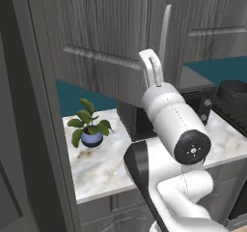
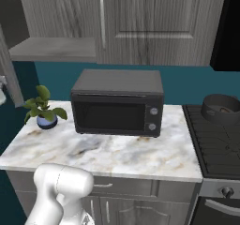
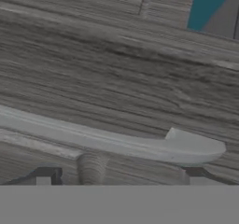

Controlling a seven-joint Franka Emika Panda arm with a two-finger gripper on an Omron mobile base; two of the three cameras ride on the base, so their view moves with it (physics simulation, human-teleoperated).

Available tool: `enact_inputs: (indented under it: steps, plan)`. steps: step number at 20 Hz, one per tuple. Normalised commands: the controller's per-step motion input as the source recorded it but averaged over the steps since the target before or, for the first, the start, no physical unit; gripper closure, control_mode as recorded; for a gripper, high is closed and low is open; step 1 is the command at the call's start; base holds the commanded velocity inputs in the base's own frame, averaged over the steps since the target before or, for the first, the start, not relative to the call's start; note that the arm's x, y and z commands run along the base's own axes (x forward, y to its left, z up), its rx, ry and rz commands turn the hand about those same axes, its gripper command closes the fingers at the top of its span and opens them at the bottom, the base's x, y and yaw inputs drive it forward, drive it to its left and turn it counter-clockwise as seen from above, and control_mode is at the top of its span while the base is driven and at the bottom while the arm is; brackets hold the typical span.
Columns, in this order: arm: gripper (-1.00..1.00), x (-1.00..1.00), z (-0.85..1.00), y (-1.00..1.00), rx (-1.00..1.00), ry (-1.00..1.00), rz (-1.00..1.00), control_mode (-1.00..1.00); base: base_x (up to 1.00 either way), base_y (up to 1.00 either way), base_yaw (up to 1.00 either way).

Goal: Open the cabinet and move the ladle to the pot. Then close the cabinet.

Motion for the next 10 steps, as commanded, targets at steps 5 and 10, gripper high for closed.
enact_inputs:
  steps: [5, 10]
  plan:
    - [-1.00, 0.86, 0.06, -0.53, 0.04, 0.06, 0.00, -1.00, 0.00, 0.00, 0.00]
    - [-1.00, 1.00, 0.00, -0.25, 0.06, 0.08, 0.00, -1.00, 0.00, 0.00, 0.00]
